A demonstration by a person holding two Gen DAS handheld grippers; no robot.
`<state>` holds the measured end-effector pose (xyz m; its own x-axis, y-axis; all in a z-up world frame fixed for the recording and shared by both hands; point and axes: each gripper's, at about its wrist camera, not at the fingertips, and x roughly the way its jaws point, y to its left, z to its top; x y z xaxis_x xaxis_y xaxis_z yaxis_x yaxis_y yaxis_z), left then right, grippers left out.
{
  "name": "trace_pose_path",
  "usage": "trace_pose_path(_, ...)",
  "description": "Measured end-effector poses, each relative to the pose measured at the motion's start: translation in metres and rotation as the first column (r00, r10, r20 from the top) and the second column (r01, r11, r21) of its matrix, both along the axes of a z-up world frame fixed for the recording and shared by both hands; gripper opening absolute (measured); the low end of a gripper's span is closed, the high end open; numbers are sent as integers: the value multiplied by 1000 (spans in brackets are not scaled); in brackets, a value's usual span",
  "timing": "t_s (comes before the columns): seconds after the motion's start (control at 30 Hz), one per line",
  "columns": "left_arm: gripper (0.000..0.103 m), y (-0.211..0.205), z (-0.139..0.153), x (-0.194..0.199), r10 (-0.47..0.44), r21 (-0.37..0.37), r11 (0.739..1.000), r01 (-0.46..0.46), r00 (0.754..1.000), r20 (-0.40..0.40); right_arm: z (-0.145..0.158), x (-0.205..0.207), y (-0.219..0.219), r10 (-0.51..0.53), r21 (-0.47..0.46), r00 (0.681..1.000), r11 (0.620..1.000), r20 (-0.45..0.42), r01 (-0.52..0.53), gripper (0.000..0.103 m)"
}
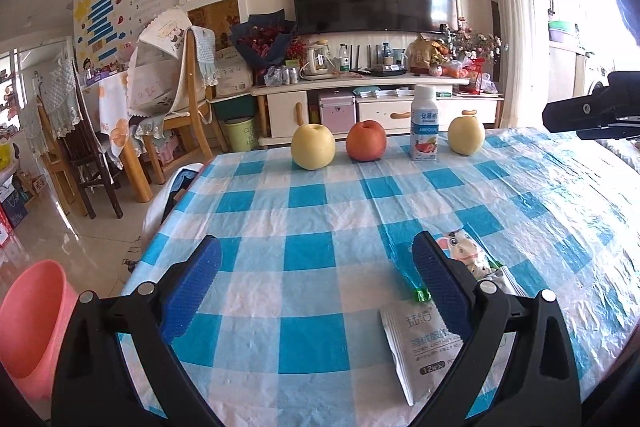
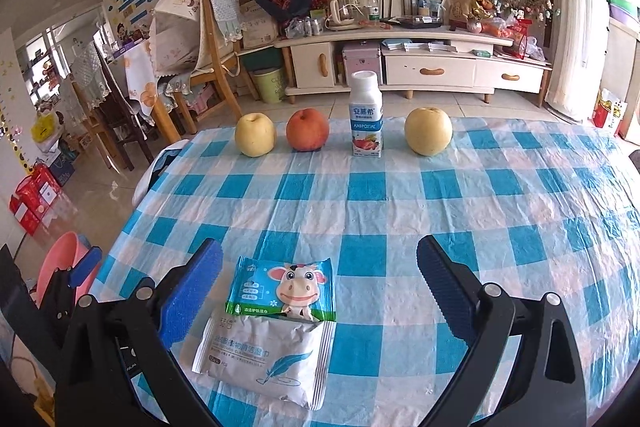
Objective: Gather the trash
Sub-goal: 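Reach both tools toward the blue cow wipes packet and white wipes packet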
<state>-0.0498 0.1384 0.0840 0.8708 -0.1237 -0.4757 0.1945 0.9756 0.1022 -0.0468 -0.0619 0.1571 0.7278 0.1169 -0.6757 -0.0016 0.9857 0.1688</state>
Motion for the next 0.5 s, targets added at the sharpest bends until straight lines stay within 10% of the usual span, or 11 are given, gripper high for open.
trace_pose_path(0.5,96,-23,-21,13,-153,-74,987,141,971,-184,-18,8,-22,-8,10,996,1000,-91,9,97)
